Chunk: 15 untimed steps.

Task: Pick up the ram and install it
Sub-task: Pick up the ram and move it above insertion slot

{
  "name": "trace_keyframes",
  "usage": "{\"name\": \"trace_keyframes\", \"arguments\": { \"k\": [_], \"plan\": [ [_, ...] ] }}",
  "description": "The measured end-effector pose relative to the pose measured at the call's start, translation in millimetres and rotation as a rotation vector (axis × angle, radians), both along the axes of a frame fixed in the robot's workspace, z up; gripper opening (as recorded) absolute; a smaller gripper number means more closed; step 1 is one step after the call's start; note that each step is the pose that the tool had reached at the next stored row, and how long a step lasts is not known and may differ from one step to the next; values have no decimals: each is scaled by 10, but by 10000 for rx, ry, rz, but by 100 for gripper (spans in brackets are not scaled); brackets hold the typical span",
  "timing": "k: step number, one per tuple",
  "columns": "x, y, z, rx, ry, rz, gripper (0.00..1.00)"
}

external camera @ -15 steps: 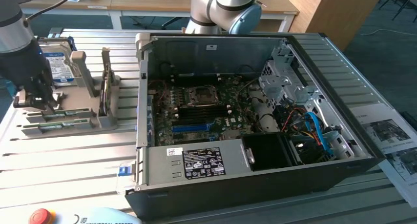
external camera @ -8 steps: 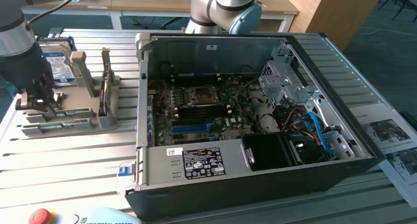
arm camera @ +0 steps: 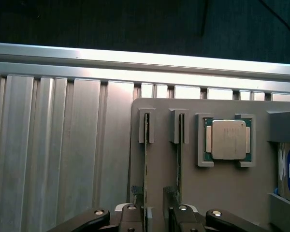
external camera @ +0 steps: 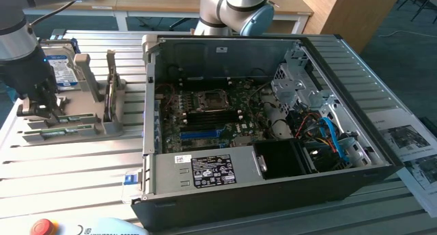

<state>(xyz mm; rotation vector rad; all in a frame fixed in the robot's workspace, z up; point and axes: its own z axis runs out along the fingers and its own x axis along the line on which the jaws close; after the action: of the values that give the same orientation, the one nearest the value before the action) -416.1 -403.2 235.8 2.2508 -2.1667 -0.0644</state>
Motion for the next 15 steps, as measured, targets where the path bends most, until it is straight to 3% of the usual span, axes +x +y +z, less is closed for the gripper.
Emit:
{"name": "trace_keyframes", "arguments": {
  "k": [15],
  "plan": [
    [162,-6,1,-1,16,-2,30]
  ]
}}
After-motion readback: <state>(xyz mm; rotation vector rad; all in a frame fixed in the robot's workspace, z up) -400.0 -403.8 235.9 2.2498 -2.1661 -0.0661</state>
